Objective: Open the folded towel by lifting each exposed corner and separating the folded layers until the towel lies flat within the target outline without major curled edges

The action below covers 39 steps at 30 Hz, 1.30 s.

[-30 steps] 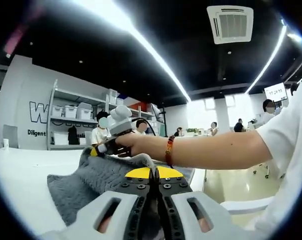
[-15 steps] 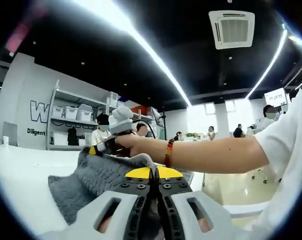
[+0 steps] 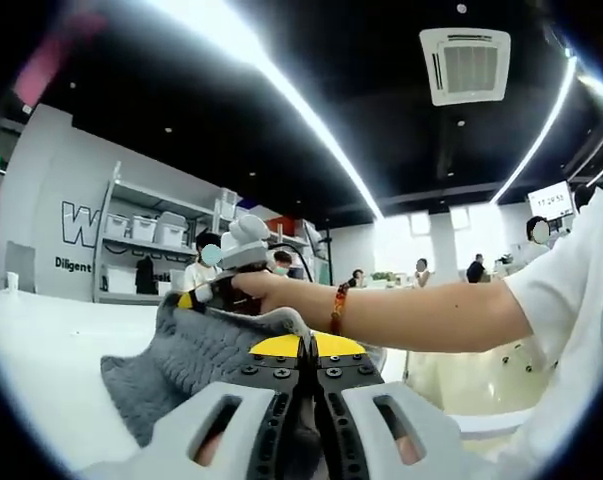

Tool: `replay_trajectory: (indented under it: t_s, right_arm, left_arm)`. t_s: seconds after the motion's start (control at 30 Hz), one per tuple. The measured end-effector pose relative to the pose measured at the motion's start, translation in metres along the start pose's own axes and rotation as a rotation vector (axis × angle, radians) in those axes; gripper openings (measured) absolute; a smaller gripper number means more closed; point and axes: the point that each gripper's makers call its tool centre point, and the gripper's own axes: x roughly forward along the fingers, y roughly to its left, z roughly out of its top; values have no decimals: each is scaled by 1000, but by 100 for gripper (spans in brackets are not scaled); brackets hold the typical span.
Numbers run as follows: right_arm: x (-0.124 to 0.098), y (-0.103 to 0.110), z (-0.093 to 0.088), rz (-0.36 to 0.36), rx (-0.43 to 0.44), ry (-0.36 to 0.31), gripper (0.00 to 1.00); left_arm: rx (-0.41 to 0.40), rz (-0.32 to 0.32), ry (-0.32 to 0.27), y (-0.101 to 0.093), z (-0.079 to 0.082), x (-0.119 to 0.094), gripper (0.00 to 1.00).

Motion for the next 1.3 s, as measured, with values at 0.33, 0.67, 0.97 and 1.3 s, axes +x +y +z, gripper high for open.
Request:
replay_trajectory:
  t_s: [0.33, 0.67, 0.97, 1.3]
  right_arm:
    - [0, 12, 6, 3, 9, -27, 0]
    - [2, 25, 19, 22, 8, -46, 0]
    - [4, 37, 27, 26, -13, -51, 0]
    - [7, 54, 38, 55, -12, -69, 0]
  left_arm:
    - [-21, 9, -15, 5, 5, -8, 0]
    - [-13, 27, -45, 11, 17, -21, 0]
    - [-13, 53, -68, 21, 25, -33, 0]
    - [-5, 69, -92, 28, 36, -45, 0]
